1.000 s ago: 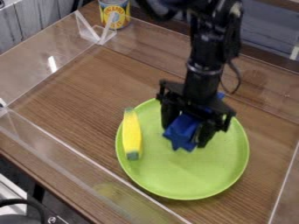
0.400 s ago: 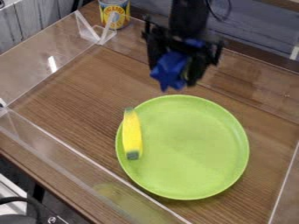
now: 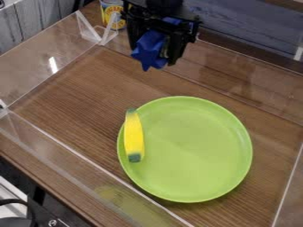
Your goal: Remove the blue object from inside the green plate and put it on the table
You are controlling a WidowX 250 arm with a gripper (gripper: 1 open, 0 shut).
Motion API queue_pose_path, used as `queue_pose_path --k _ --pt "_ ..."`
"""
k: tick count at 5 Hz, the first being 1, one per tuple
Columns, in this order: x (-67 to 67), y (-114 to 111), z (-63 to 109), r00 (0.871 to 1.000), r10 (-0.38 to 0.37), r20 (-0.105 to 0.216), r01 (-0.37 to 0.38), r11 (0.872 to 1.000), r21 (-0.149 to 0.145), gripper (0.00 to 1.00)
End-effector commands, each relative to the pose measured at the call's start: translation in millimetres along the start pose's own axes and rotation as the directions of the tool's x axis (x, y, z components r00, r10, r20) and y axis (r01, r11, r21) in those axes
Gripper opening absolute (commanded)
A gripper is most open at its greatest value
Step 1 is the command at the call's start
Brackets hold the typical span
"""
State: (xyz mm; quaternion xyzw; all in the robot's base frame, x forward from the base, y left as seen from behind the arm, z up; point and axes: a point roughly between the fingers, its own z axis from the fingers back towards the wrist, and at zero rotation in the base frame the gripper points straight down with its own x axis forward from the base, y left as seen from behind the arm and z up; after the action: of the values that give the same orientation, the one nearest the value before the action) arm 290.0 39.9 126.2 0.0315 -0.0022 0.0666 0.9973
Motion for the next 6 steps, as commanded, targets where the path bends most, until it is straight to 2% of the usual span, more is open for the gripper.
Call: queue_pose_path --k 1,3,4,6 --pt "6.5 11 -4.0 0.999 0.011 0.039 -0.011 1.000 0.010 0.00" --pt "10.0 20 -37.3 0.999 0.011 0.053 -0.013 0.999 0.030 0.00" --pt "9.3 22 -47.3 0.998 0.009 0.060 -0.011 0.999 0.035 0.00" --pt "11.4 21 -43.9 0.998 -0.002 0.065 0.000 0.999 0.034 0.00"
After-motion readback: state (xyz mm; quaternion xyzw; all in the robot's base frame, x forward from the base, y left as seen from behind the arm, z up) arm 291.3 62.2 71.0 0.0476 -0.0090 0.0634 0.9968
